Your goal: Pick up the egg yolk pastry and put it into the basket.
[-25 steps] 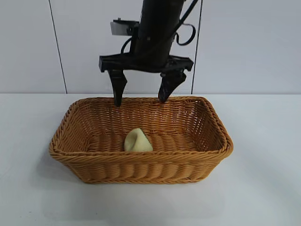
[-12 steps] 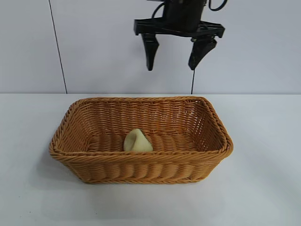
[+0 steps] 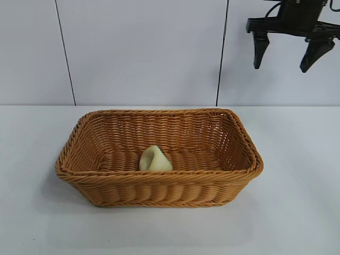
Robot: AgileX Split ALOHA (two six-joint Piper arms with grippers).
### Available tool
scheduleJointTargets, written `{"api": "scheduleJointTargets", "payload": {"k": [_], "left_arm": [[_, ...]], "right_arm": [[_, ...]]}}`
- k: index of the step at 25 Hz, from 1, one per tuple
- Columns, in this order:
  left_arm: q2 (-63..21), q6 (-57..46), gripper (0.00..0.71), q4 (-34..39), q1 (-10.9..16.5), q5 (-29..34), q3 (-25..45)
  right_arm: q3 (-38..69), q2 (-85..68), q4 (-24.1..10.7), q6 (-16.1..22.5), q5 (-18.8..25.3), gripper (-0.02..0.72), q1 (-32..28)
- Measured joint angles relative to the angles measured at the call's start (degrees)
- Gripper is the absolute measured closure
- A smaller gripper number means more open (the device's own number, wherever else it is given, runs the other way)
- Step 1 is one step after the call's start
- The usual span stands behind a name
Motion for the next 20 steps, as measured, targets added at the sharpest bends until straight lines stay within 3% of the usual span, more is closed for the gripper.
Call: {"api": "scheduleJointTargets", "payload": {"k": [9,20], "left_arm": [[0.0,0.0,0.062,0.0,0.0,0.0,0.0],[0.0,0.0,0.063,0.0,0.0,0.0,0.0]], "right_arm": [[11.8,-3.0,0.1,-2.5,-0.1,0.047,-2.1],[33.4,-20.2,1.3,-3.4,-0.1,0.047,-2.1]]}}
